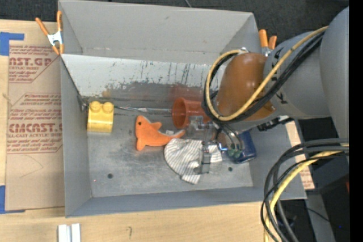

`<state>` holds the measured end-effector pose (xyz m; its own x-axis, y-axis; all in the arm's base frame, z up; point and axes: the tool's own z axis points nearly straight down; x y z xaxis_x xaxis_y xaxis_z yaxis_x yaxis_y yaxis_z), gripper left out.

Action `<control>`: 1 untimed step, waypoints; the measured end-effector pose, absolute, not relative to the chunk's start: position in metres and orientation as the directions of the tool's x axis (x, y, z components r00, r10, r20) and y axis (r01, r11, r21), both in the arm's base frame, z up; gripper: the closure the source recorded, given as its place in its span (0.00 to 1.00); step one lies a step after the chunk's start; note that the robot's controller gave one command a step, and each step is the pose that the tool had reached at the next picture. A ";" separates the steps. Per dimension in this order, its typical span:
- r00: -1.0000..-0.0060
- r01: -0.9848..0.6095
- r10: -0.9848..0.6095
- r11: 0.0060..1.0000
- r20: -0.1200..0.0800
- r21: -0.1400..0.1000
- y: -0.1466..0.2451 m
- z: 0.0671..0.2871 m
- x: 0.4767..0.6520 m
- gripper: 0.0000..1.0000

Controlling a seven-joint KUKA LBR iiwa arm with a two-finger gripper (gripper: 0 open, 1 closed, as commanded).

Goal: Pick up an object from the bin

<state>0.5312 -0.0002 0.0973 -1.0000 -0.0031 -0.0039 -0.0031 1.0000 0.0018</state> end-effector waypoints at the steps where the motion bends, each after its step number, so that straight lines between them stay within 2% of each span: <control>1: -0.960 -0.281 -0.281 0.960 -0.001 0.000 -0.003 0.073 0.527 1.00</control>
Offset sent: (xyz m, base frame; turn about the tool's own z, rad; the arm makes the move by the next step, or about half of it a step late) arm 0.0000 0.0000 0.0000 0.0000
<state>0.5270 -0.0033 0.0727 -0.9596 -0.2813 -0.0010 -0.2813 0.9596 -0.0001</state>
